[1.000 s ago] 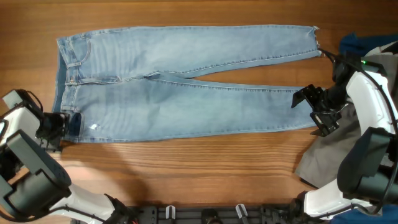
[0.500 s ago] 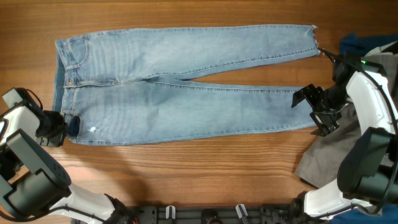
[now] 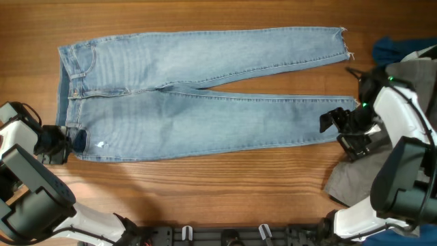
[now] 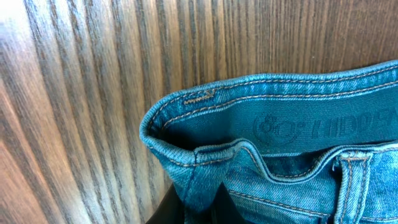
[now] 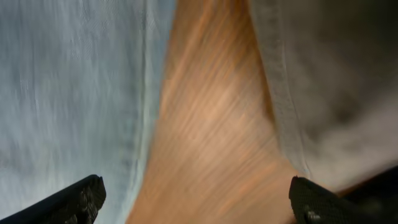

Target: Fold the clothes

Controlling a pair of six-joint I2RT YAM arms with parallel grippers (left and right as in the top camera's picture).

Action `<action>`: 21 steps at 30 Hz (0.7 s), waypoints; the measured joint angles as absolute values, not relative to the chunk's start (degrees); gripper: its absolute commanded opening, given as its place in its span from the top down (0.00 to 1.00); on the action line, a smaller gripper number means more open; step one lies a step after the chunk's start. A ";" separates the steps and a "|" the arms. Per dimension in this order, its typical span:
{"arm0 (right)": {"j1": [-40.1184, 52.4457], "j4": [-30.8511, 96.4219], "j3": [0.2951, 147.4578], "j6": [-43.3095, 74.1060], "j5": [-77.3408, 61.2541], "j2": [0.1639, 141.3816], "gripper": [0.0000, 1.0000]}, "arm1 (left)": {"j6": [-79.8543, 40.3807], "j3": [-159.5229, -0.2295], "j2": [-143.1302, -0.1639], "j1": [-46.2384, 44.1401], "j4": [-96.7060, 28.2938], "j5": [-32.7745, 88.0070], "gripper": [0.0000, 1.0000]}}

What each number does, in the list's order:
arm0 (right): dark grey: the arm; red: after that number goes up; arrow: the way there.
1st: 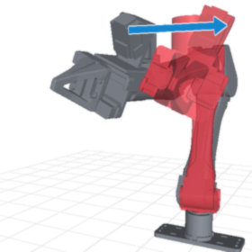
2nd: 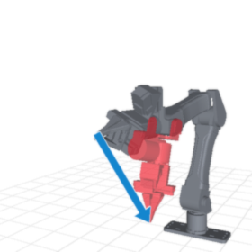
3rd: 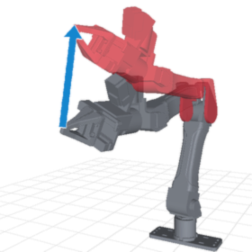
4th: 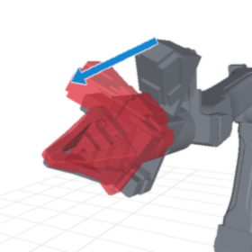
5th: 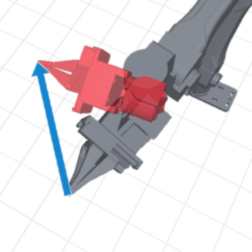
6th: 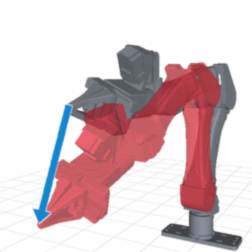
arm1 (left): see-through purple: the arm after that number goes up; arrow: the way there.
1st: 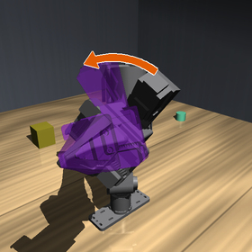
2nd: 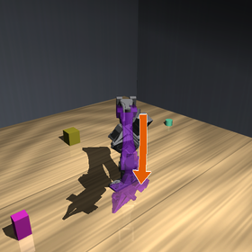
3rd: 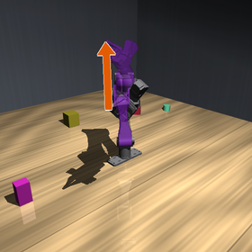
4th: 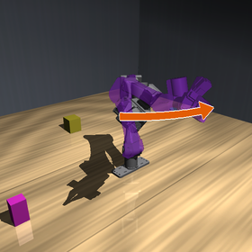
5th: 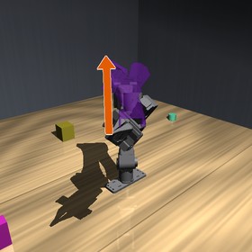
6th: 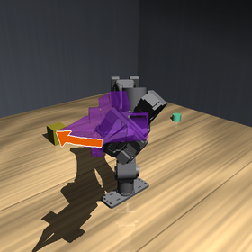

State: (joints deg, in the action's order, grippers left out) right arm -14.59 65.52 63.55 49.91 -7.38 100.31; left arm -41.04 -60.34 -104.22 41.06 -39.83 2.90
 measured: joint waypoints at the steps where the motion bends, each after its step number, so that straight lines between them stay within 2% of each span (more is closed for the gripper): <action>1: -14.70 62.85 62.50 50.22 -7.22 100.31 0.00 | -41.04 -60.36 -104.22 41.06 -39.90 2.90 0.96; 6: -15.11 56.40 61.84 51.22 -3.64 100.31 0.00 | -40.82 -60.40 -104.22 41.10 -40.53 2.87 0.96; 15: -15.18 54.68 61.84 51.64 1.87 100.31 0.00 | -39.57 -60.55 -104.22 41.36 -42.04 2.81 0.92; 21: -15.18 52.38 61.84 51.66 3.51 100.31 0.00 | -36.27 -60.55 -104.22 41.36 -42.35 2.68 0.96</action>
